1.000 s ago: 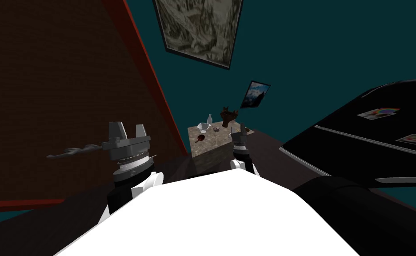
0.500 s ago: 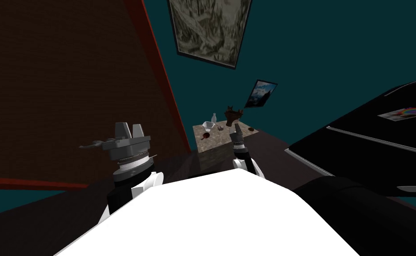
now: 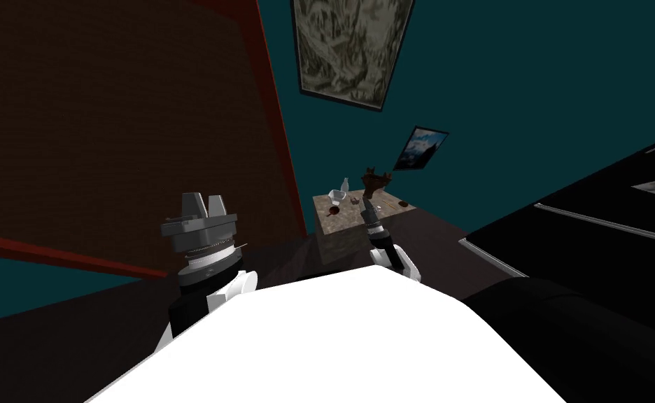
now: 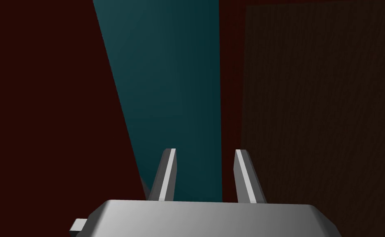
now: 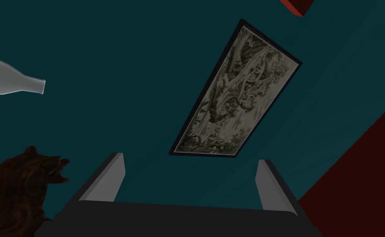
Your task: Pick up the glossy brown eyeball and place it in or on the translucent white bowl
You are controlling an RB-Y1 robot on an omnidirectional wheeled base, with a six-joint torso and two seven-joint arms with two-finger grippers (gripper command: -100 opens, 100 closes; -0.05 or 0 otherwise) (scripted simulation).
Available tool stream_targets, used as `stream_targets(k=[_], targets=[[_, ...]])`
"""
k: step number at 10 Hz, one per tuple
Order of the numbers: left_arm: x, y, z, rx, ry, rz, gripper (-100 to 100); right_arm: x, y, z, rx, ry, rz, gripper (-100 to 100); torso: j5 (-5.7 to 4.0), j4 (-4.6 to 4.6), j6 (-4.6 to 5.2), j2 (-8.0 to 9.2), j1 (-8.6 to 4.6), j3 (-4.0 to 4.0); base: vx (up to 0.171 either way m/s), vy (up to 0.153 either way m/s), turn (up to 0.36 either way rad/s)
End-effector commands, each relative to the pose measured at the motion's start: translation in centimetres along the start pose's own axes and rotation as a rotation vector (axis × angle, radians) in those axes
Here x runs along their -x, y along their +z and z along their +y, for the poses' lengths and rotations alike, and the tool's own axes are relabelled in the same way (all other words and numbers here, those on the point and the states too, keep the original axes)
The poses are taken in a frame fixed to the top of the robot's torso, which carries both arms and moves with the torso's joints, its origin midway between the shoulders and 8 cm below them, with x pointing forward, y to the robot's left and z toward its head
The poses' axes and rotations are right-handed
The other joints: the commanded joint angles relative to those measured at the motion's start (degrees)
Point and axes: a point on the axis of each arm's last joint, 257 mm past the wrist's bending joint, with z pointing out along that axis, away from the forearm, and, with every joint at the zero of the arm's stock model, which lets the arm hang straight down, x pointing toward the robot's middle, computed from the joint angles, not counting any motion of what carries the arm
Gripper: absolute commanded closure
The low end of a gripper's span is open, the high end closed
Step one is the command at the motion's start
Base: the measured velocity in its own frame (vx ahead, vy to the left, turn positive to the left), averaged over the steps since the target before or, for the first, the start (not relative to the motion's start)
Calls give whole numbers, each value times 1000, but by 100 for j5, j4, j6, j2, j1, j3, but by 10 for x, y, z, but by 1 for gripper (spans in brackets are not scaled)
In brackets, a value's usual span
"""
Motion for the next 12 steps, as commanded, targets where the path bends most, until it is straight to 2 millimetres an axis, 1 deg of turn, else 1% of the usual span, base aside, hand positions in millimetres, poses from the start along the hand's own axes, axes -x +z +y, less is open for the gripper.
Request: stream_targets(k=[1,2,3,4,5,6,7,8,9,10,11,12], targets=[[0,0,0,0,0,0,0,-3,1,-15,-23,-69,51,-100,0,0,0,0,0,0,-43,143,117],[0,0,0,0,0,0,0,-5,1,-29,-47,-127,87,-100,1,-1,-3,-5,7,-3,-75,221,207],[0,0,0,0,0,0,0,-6,1,-29,-44,-141,107,-100,6,-1,-4,1,33,0,-63,160,50],[0,0,0,0,0,0,0,-7,-1,-45,-70,-204,145,-100,5,0,1,2,16,1,-53,128,132],[0,0,0,0,0,0,0,-7,-1,-45,-68,-214,160,-100,1,0,-2,0,5,-1,-32,90,67],[0,0,0,0,0,0,0,-8,-3,-62,-97,-281,199,-100,-1,-1,1,-6,-11,-3,-40,116,120],[0,0,0,0,0,0,0,-8,-3,-62,-94,-293,214,-100,-2,-2,-1,-6,-5,-4,-36,101,64],[0,0,0,0,0,0,0,-7,-7,-81,-124,-365,259,-100,-2,-1,1,-6,-11,-3,-27,112,142],[0,0,0,0,0,0,0,-6,-7,-81,-122,-375,270,-100,-2,-2,-2,-10,-7,-6,-20,103,70],[0,0,0,0,0,0,0,-4,-12,-102,-153,-450,316,-100,-2,-3,2,-11,-10,-6,-6,141,159],[0,0,0,0,0,0,0,-3,-12,-102,-151,-462,328,-100,0,-4,-2,-17,2,-10,-21,111,60],[0,0,0,0,0,0,0,0,-19,-122,-183,-537,373,-100,0,-3,3,-11,-6,-7,-39,126,111]])
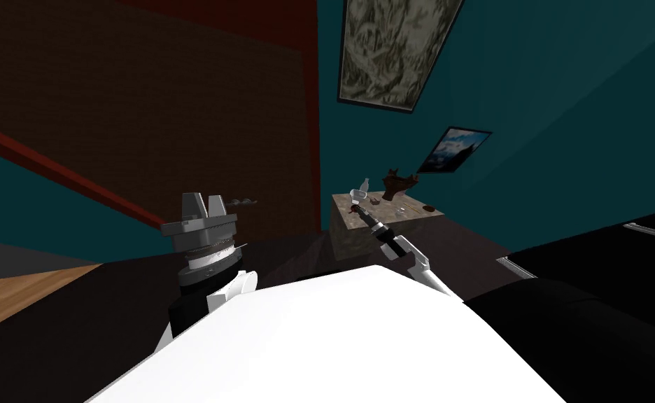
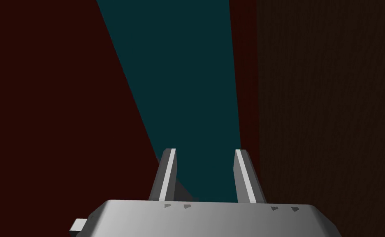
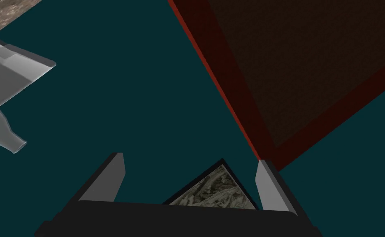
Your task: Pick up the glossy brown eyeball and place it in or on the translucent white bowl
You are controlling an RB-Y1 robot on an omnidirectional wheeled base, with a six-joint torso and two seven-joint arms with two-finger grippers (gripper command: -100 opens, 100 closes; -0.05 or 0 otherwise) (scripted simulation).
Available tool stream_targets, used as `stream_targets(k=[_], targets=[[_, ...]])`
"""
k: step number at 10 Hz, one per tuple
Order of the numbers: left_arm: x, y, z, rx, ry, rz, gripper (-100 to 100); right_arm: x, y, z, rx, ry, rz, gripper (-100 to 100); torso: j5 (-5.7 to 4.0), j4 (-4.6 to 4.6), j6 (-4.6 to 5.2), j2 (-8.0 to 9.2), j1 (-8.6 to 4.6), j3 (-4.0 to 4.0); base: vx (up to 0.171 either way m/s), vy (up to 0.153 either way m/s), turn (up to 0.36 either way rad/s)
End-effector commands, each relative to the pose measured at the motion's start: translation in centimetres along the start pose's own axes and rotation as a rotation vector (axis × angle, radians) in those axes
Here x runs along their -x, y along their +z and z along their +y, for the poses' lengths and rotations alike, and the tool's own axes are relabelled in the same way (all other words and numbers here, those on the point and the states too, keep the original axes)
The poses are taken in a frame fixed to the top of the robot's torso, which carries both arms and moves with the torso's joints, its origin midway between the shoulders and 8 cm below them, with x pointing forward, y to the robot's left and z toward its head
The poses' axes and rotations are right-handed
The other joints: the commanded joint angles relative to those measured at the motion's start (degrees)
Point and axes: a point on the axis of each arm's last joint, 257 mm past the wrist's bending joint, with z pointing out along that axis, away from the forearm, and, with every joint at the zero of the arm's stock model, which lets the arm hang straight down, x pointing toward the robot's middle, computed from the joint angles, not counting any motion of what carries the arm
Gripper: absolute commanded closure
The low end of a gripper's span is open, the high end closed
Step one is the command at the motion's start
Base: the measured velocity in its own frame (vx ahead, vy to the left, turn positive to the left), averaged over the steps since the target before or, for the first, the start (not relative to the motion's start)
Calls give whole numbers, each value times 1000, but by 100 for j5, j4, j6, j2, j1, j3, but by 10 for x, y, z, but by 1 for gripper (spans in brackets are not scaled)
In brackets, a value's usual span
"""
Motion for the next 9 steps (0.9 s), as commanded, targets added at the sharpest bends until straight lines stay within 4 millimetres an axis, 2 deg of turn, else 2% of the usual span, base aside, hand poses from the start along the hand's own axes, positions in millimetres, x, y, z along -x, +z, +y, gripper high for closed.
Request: stream_targets(k=[1,2,3,4,5,6,7,8,9], targets=[[0,0,0,0,0,0,0,-3,-3,-11,-14,-55,37,-100,0,0,0,0,0,0,-30,109,75],[0,0,0,0,0,0,0,-10,-5,-30,-41,-134,87,-100,0,1,3,1,-6,1,-20,136,163],[0,0,0,0,0,0,0,-10,-7,-34,-46,-145,98,-100,0,0,-1,-3,2,-2,-16,114,62],[0,0,0,0,0,0,0,-15,-11,-53,-70,-228,151,-100,0,0,3,-3,-4,-2,-22,120,100],[0,0,0,0,0,0,0,-15,-13,-59,-79,-237,161,-100,0,-1,1,-3,-3,-2,-12,100,82],[0,0,0,0,0,0,0,-19,-19,-78,-100,-324,216,-100,-1,0,3,-4,-10,-2,7,117,173],[0,0,0,0,0,0,0,-20,-22,-84,-111,-328,225,-100,-1,-2,-1,-11,-4,-6,13,93,65],[0,0,0,0,0,0,0,-24,-32,-109,-145,-409,283,-100,-2,-3,4,-13,-13,-7,8,109,136],[0,0,0,0,0,0,0,-22,-32,-110,-144,-419,289,-100,-2,-3,1,-13,-8,-7,10,82,52]])
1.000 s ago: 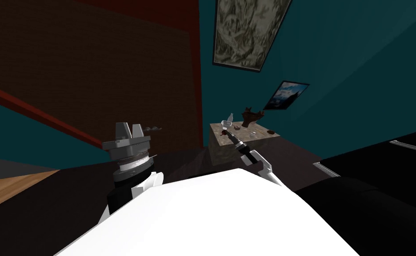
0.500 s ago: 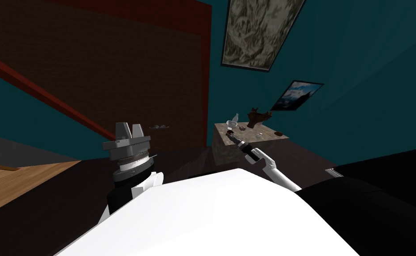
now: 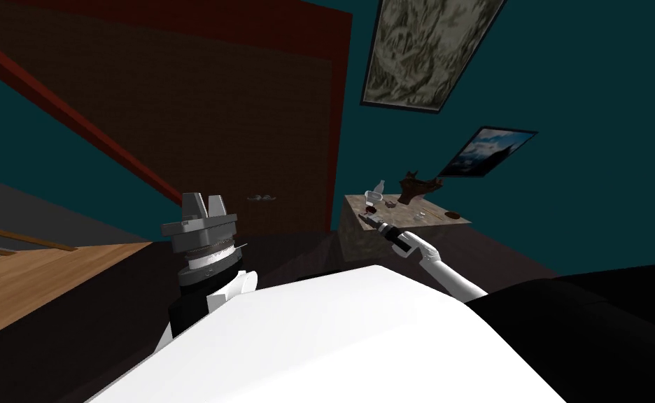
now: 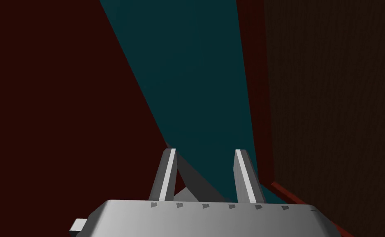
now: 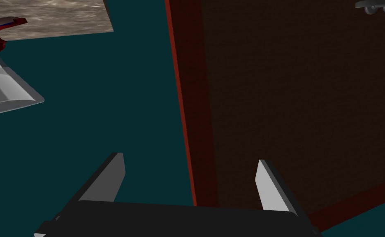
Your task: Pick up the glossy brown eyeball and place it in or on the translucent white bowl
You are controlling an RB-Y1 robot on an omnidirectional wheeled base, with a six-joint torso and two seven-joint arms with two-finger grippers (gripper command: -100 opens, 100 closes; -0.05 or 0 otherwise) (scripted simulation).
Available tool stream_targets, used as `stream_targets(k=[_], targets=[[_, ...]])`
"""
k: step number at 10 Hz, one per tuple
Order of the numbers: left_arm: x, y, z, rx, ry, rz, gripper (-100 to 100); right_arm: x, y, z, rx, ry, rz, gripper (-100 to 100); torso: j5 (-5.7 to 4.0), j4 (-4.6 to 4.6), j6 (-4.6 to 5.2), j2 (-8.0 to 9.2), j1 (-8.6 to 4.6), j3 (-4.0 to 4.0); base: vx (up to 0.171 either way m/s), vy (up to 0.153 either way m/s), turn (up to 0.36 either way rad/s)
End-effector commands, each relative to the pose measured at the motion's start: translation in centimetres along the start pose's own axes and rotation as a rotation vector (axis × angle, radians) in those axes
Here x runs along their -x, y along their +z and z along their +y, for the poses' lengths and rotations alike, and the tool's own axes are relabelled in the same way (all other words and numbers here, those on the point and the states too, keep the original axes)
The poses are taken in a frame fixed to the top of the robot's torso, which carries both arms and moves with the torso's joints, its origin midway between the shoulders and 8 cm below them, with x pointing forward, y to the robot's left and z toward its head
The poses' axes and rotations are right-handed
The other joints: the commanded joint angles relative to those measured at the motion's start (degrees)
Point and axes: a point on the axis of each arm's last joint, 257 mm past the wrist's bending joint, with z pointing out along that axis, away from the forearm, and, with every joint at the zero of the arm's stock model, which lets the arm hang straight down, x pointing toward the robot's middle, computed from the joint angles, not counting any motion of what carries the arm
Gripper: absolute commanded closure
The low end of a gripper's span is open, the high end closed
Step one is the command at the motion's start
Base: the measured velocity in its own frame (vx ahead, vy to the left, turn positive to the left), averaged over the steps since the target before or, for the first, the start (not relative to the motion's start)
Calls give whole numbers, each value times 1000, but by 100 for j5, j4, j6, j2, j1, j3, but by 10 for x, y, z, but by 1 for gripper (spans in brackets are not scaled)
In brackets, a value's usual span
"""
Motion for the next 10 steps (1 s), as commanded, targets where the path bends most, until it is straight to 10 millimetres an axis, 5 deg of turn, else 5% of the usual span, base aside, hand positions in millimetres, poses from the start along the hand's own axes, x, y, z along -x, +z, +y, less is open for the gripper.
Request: stream_targets(k=[1,4,8,10], targets=[[0,0,0,0,0,0,0,-13,-8,-24,-27,-98,66,-100,0,0,0,0,0,0,13,102,116],[0,0,0,0,0,0,0,-27,-18,-55,-65,-194,142,-100,0,-1,-4,-4,5,-2,16,87,86],[0,0,0,0,0,0,0,-55,-53,-129,-145,-436,331,-100,-1,-2,0,-7,-3,-5,35,83,105],[0,0,0,0,0,0,0,-57,-61,-143,-150,-511,376,-100,-2,-1,1,-6,-10,-3,33,53,70]])
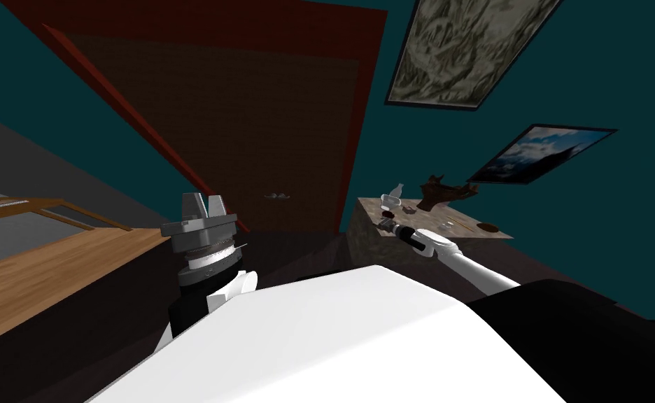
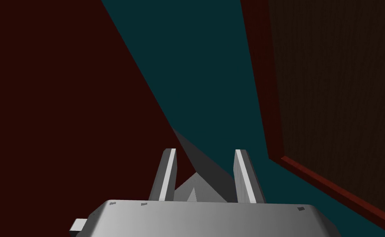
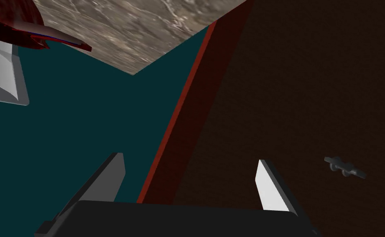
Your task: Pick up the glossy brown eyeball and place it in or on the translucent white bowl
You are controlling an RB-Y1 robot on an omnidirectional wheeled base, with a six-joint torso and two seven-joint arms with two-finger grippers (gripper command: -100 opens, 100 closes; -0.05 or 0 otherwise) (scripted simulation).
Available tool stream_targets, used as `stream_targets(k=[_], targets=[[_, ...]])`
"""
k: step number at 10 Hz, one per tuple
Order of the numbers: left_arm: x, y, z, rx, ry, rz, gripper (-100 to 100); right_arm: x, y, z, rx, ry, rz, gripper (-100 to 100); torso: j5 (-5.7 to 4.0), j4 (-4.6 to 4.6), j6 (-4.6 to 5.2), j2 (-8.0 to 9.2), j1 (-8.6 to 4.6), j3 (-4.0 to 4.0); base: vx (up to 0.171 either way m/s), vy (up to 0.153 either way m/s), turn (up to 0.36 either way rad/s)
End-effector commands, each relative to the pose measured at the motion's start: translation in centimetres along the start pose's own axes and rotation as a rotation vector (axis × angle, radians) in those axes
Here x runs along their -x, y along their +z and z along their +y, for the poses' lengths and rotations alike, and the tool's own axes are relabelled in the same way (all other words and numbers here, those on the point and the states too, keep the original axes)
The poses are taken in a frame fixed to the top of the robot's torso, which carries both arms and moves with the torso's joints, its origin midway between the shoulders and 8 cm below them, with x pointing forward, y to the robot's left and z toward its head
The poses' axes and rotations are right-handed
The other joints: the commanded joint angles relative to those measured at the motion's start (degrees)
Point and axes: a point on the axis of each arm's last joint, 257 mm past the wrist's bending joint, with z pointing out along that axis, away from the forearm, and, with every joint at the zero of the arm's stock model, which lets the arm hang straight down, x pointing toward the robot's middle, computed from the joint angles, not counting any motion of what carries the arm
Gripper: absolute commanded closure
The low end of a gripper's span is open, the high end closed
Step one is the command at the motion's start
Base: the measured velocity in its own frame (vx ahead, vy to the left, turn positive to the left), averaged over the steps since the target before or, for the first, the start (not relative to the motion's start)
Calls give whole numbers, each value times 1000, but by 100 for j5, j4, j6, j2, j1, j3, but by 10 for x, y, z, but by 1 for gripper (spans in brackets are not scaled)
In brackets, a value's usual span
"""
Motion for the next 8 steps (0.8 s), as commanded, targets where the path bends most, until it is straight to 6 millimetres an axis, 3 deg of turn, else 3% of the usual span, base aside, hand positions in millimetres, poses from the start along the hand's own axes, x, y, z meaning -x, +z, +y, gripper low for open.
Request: stream_targets(k=[1,3,5,8], targets=[[0,0,0,0,0,0,0,-19,-5,-14,-19,-35,43,-100,0,0,0,0,0,0,29,40,50],[0,0,0,0,0,0,0,-37,-13,-32,-39,-103,101,-100,-1,0,2,0,-6,0,37,33,60],[0,0,0,0,0,0,0,-65,-29,-64,-66,-226,201,-100,-3,-1,2,-2,-9,-1,60,38,98],[0,0,0,0,0,0,0,-84,-41,-84,-85,-277,262,-100,-4,-2,2,-8,-16,-5,52,12,42]])
